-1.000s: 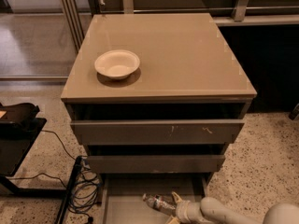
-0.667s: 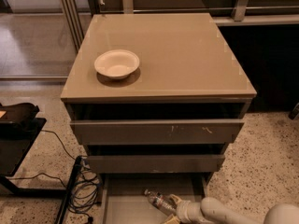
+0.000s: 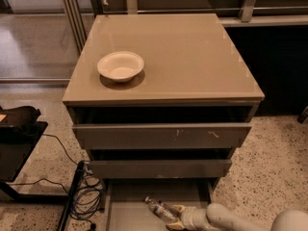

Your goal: Pick water bottle from bottom drawer and place on counter

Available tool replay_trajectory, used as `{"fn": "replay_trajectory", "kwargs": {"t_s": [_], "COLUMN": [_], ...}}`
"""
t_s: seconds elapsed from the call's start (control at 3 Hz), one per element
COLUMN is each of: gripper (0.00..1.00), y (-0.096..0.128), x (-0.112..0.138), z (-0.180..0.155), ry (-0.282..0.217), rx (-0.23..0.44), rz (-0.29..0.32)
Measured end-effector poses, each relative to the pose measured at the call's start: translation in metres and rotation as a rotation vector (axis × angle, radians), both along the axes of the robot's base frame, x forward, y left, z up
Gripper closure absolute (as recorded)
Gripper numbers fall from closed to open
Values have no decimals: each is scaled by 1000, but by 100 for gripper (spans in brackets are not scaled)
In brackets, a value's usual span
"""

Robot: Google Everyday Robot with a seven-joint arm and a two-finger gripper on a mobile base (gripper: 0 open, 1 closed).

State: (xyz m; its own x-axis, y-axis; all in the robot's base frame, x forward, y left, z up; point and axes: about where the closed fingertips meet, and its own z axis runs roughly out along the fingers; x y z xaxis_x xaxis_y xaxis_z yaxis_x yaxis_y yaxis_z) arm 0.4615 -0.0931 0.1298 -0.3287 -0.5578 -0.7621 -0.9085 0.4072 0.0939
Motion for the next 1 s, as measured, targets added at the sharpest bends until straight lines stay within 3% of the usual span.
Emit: {"fn": "replay_trajectory", "kwargs": {"t_s": [0.33, 0.67, 1.0], "gripper": [88, 100, 100], "y": [0, -5, -25], "x": [0, -1, 1], "z": [0, 6, 35], "ry": [0, 9, 8], "rx": [0, -1, 8], "rz": [0, 1, 11]}}
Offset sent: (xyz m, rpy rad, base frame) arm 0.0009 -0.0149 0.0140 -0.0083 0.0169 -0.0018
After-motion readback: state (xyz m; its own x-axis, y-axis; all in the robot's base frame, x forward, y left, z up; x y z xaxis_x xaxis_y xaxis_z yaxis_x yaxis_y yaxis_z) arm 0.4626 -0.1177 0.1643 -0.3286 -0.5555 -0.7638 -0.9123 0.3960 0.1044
